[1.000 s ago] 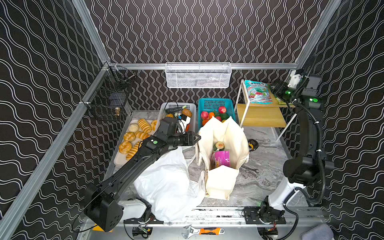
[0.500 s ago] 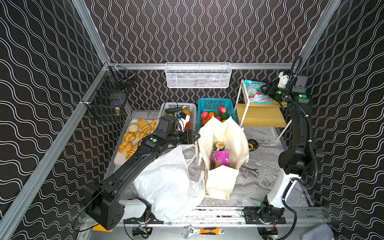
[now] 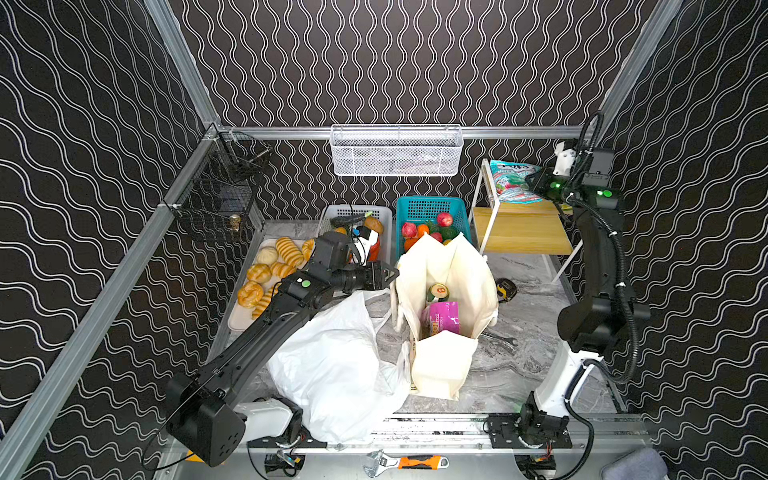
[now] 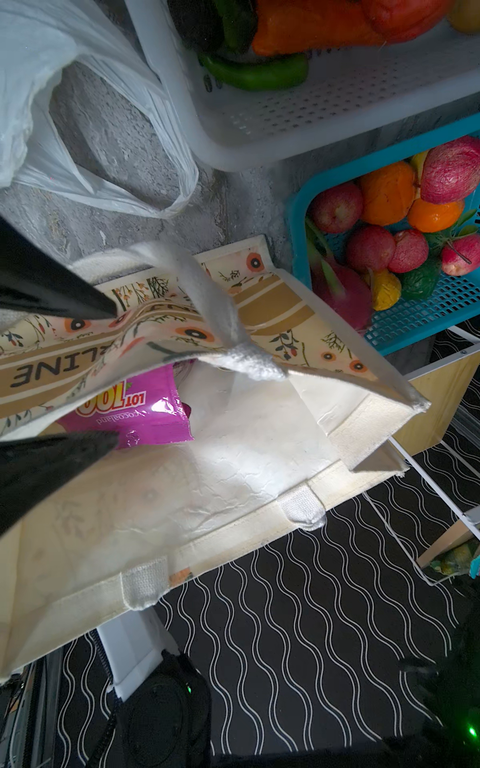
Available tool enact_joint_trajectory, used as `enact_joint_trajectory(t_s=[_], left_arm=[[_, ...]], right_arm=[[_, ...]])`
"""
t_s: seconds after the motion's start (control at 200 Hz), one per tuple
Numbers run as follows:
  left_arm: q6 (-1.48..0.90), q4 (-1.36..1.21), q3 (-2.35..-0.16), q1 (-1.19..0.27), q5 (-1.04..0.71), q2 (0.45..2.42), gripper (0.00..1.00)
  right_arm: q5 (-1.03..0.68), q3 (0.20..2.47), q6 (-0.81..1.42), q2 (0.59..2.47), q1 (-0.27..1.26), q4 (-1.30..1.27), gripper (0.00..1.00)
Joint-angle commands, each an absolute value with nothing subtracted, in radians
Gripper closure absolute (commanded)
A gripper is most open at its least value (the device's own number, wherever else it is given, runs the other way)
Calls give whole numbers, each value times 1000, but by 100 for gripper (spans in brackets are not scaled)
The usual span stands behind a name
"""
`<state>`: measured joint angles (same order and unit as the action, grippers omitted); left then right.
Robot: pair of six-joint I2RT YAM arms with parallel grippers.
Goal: Place the mixed food into the grocery bags and tie them
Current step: 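Grasp the teal Fox's Mint Blossom candy bag with the right gripper, then carry the teal candy bag over the tote bag and lower it in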
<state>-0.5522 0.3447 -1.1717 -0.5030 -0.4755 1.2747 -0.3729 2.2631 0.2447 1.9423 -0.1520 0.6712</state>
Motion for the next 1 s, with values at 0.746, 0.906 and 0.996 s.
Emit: enact_joint_trajectory(t_s=[0.746,0.906,0.996], left_arm=[[-572,335,-1129,-500,-539,1227,40],[-600,312,-1111,-501,-554,1222,39],[-619,297,-1099,-501,-555,1214,38]], right_arm=[[-620,1773,258,1300,52,638,100],[-473,1642,195,1251,274,751,100],[-401,1572,178,1245,367,796,100]])
